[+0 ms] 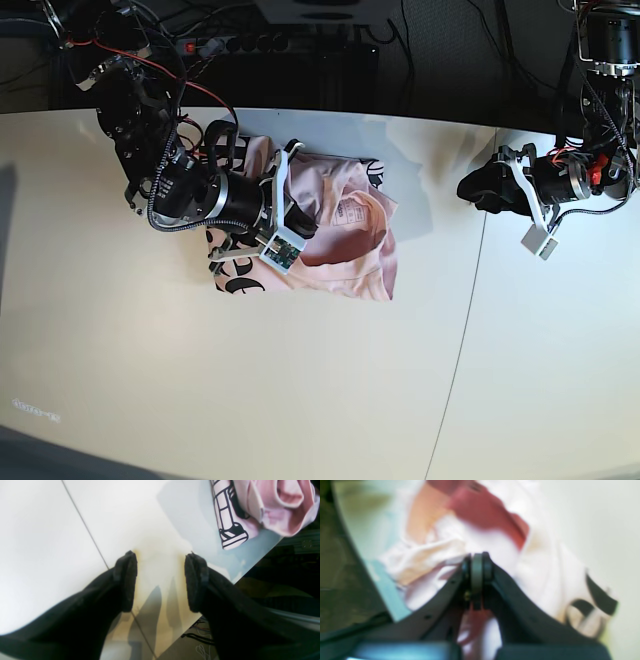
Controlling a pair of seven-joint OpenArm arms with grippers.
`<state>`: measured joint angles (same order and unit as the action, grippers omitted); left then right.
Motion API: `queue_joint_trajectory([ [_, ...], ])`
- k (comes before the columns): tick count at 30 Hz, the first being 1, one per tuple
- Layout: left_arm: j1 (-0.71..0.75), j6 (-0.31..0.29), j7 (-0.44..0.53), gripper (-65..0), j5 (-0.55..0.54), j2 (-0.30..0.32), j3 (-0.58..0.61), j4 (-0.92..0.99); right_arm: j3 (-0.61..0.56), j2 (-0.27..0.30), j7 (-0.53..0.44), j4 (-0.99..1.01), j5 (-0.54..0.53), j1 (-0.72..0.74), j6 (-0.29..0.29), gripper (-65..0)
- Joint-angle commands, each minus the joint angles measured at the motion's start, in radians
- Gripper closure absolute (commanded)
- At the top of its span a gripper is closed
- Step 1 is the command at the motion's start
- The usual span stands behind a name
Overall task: Fold the T-shirt properly
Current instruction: 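Press and smooth the folded stack with the right gripper, then push the folded shirt's sides square with both grippers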
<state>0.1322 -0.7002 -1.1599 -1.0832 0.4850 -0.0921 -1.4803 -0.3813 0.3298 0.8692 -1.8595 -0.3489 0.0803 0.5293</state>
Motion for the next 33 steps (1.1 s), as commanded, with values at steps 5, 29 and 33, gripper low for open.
queue_joint_trajectory([
  [5, -0.013, 0.002, 0.011, -33.5, -0.019, 0.017, -0.008, -0.017, -0.068, 0.002, 0.0, -0.017, -0.082, 0.008, 0.035, 0.0],
  [29, -0.012, 0.002, -0.021, -14.3, -0.059, 0.016, -0.008, -0.091, 0.053, -0.083, -0.056, 0.119, -0.017, 0.223, 0.035, 0.0],
  [33, -0.001, 0.002, -0.053, -8.3, -0.066, 0.011, -0.007, -0.249, 0.142, -0.083, -0.055, 0.258, -0.017, 0.297, 0.035, 0.0],
])
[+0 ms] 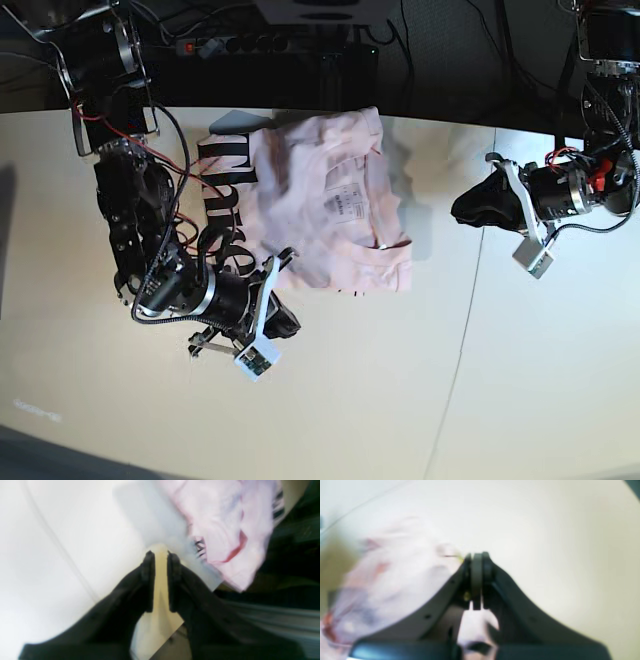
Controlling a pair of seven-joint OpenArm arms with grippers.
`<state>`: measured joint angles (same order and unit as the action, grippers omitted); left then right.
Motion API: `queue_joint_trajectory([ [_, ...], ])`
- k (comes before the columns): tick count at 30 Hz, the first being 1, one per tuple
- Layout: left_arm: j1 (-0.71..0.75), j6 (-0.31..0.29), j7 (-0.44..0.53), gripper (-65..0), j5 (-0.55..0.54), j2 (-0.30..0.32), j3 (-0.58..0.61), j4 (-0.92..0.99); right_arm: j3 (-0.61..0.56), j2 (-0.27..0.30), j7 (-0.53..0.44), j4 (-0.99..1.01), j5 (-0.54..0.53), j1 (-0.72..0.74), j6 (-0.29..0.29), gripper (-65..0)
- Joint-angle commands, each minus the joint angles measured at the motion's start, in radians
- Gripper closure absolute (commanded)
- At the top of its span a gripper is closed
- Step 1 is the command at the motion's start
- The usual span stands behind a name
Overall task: Fold the T-shirt properly
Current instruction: 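Push the folded shirt's sides square with both grippers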
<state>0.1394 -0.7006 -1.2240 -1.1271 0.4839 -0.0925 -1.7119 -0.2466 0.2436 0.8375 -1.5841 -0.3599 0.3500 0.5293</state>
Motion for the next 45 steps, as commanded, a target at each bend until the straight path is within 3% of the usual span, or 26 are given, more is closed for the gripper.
queue_joint_trajectory([
  [1, 0.001, 0.002, 0.005, -6.6, -0.03, 0.007, -0.006, -0.067, 0.031, 0.006, -0.024, 0.015, -0.006, 0.043, 0.035, 0.0],
  [3, 0.026, 0.002, -0.021, -0.6, -0.054, -0.014, 0.0, -0.161, 0.072, 0.006, -0.023, 0.076, -0.004, 0.074, 0.035, 0.0],
  [10, 0.119, 0.002, -0.026, 0.0, -0.051, -0.099, 0.151, -0.272, 0.095, 0.005, -0.034, 0.301, -0.003, 0.172, 0.035, 0.0],
  [17, 0.118, 0.002, 0.092, 0.0, 0.198, -0.212, 0.354, -0.269, 0.071, -0.012, -0.052, 0.452, -0.006, 0.214, 0.039, 0.0],
  [23, 0.105, 0.002, 0.175, 0.0, 0.361, -0.283, 0.388, -0.2, -0.062, -0.01, -0.013, 0.5, -0.006, 0.211, 0.039, 0.0],
  [27, 0.052, 0.002, 0.231, 0.0, 0.424, -0.286, 0.388, -0.099, -0.107, 0.007, 0.016, 0.499, -0.017, 0.206, 0.039, 0.0],
  [33, -0.047, 0.002, 0.249, 0.0, 0.475, -0.263, 0.379, 0.005, -0.107, 0.071, 0.093, 0.49, -0.16, 0.179, 0.04, 0.0],
  [40, -0.178, 0.002, 0.35, 0.0, 0.54, -0.209, 0.375, 0.175, -0.107, 0.21, 0.106, 0.377, -0.287, 0.064, 0.043, 0.0],
  [45, -0.297, 0.002, 0.406, 0.0, 0.566, -0.21, 0.375, 0.325, -0.106, 0.279, 0.129, 0.218, -0.296, -0.071, 0.043, 0.0],
])
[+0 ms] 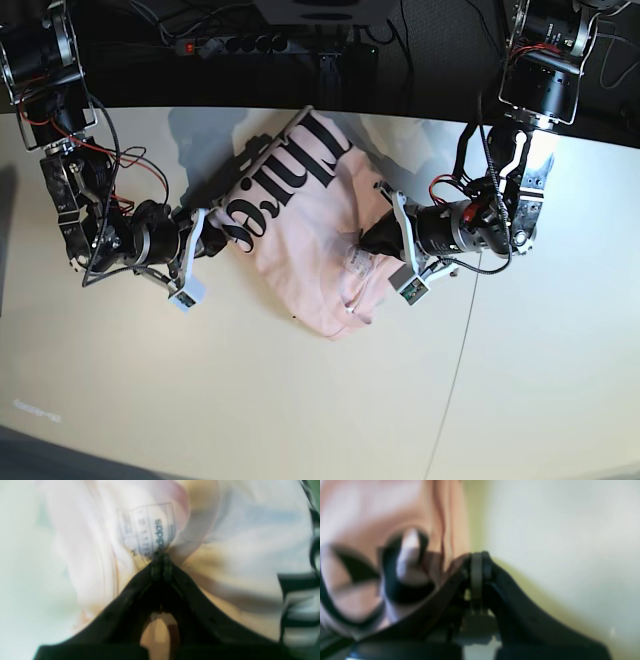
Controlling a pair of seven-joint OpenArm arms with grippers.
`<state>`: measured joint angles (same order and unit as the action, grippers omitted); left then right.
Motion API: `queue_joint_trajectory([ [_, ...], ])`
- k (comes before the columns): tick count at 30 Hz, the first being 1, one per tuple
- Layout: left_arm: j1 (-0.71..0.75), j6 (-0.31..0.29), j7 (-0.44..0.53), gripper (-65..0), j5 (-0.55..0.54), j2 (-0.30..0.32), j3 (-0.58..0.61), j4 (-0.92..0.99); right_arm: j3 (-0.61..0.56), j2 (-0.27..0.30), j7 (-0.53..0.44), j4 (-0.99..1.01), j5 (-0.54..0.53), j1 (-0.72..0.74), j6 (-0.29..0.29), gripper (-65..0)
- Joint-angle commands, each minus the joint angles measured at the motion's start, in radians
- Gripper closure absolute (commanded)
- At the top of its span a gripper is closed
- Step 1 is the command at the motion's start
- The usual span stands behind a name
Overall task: Fold the T-shirt properly
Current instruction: 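Push the folded shirt's sides square with both grippers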
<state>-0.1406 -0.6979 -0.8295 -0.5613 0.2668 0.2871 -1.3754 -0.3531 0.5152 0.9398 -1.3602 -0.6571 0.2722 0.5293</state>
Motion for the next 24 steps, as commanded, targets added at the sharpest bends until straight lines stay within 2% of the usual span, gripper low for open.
queue_joint_trajectory([
  [1, -0.036, 0.0, 0.014, 0.0, 0.002, 0.008, -0.005, 0.01, 0.0, 0.011, 0.03, -0.036, 0.002, -0.023, 0.042, 0.0],
  [6, -0.126, 0.0, 0.022, 0.0, 0.001, -0.011, -0.005, 0.083, 0.001, -0.003, 0.032, -0.131, 0.002, -0.142, 0.042, 0.0],
  [12, -0.156, 0.0, 0.021, 0.0, 0.0, -0.034, -0.005, 0.085, 0.007, -0.064, 0.033, -0.201, 0.011, -0.233, 0.042, 0.0],
  [18, -0.156, 0.0, 0.021, 0.0, -0.044, -0.037, -0.005, 0.085, 0.009, -0.114, 0.034, -0.216, 0.023, -0.262, 0.042, 0.0],
  [24, -0.162, 0.0, -0.019, 0.0, -0.067, -0.03, -0.016, 0.079, 0.064, -0.11, 0.034, -0.219, 0.031, -0.262, 0.042, 0.0],
])
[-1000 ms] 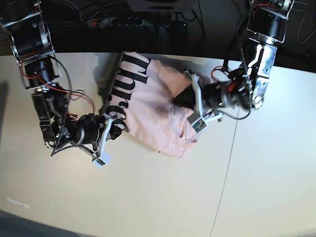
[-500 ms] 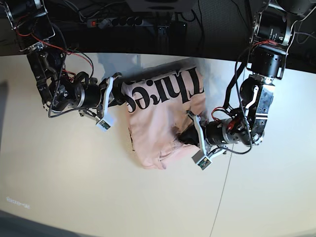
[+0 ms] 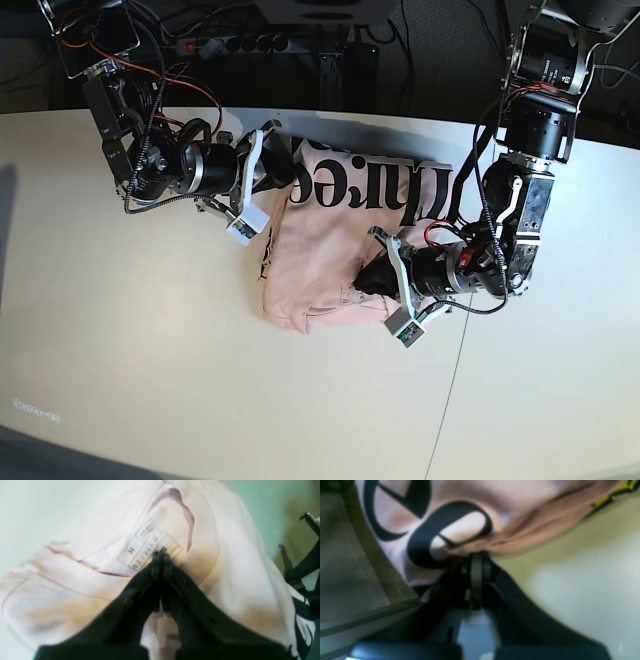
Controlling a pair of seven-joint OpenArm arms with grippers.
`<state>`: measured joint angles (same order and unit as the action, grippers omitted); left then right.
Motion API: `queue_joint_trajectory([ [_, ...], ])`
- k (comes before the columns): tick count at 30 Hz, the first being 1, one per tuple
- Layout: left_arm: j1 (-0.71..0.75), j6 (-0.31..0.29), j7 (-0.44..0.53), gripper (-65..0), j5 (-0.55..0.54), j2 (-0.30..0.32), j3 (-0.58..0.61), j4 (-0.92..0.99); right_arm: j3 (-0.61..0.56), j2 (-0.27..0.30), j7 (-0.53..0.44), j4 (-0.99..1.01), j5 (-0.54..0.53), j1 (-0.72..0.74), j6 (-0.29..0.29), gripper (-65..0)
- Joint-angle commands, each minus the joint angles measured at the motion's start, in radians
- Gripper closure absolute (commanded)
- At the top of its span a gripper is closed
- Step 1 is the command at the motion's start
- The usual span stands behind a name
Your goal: Fold the T-shirt properly
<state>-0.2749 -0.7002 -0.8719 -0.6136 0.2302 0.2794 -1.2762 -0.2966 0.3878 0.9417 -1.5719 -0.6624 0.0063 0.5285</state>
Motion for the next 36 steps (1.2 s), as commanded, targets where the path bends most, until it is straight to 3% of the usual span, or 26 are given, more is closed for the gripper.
queue_joint_trajectory([
  [1, -0.03, 0.002, -0.011, 0.0, -0.045, 0.006, -0.025, -0.031, 0.032, 0.023, 0.034, -0.01, 0.035, 0.003, 0.043, 0.0],
  [6, -0.026, 0.002, -0.232, 0.0, -0.294, 0.008, -0.182, -0.183, 0.173, 0.092, 0.048, -0.018, 0.002, -0.017, 0.043, 0.0],
  [8, -0.01, 0.002, -0.301, 0.0, -0.384, 0.039, -0.24, -0.245, 0.245, 0.117, 0.05, -0.051, -0.012, -0.056, 0.043, 0.0],
  [10, 0.026, 0.002, -0.308, 0.0, -0.44, 0.094, -0.275, -0.281, 0.316, 0.141, 0.055, -0.098, -0.026, -0.116, 0.043, 0.0],
  [15, 0.161, 0.002, -0.308, 0.0, -0.446, 0.183, -0.328, -0.342, 0.514, 0.171, 0.054, -0.213, -0.065, -0.318, 0.044, 0.0],
  [22, 0.448, 0.002, -0.311, 0.0, -0.452, 0.266, -0.386, -0.45, 0.71, 0.143, 0.055, -0.305, -0.105, -0.631, 0.043, 0.0],
  [29, 0.762, 0.002, -0.306, 0.0, -0.432, 0.271, -0.431, -0.48, 0.725, 0.039, 0.051, -0.278, -0.105, -0.906, 0.043, 0.0],
  [31, 0.858, 0.002, -0.241, 0.0, -0.364, 0.265, -0.431, -0.479, 0.725, 0.002, 0.041, -0.246, -0.103, -0.956, 0.043, 0.0],
  [36, 1.013, 0.002, 0.04, 0.0, -0.054, 0.22, -0.428, -0.388, 0.724, -0.07, -0.02, -0.06, -0.056, -0.969, 0.034, 0.0],
])
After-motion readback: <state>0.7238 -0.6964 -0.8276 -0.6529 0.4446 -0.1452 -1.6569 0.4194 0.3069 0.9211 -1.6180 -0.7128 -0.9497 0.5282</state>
